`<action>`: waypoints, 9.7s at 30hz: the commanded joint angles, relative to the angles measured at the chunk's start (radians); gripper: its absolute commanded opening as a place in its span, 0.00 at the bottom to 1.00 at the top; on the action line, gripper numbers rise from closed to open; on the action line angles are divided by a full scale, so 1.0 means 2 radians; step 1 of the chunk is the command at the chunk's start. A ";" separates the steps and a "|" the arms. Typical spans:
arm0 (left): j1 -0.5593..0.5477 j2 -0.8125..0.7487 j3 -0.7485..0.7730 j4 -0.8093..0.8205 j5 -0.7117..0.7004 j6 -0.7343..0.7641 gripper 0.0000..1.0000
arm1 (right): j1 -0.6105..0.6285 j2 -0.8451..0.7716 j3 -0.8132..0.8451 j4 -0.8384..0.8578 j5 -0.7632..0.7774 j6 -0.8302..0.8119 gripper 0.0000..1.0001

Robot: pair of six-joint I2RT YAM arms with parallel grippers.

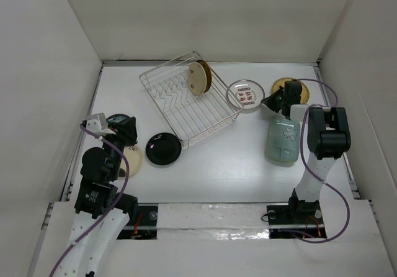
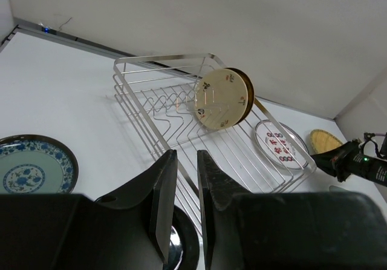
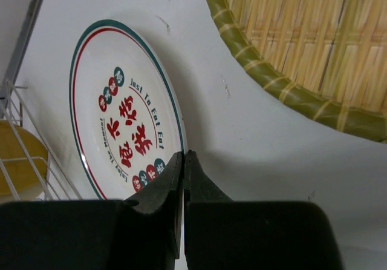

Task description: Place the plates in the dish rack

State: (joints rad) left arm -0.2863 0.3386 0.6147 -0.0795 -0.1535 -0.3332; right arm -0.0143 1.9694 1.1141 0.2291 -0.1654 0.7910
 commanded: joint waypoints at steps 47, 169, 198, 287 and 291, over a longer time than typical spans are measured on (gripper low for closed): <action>-0.002 -0.001 0.000 0.017 -0.002 0.006 0.17 | 0.374 0.117 0.489 -0.146 0.464 -0.483 0.00; -0.002 -0.003 0.000 0.018 -0.008 0.010 0.18 | 0.235 -0.066 0.367 -0.136 0.211 -0.328 0.00; -0.002 -0.008 0.000 0.019 -0.005 0.011 0.18 | 0.391 0.147 0.533 -0.246 0.345 -0.395 0.13; -0.012 -0.031 -0.003 0.021 0.010 0.008 0.18 | 0.322 0.096 0.702 -0.459 0.284 -0.327 0.00; -0.012 -0.027 -0.003 0.021 0.008 0.009 0.18 | 0.338 0.157 0.778 -0.432 0.323 -0.345 0.00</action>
State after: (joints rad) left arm -0.3061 0.2695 0.6147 -0.0795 -0.1398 -0.3225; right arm 0.6476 2.3249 2.5629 -0.6636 0.3691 0.1524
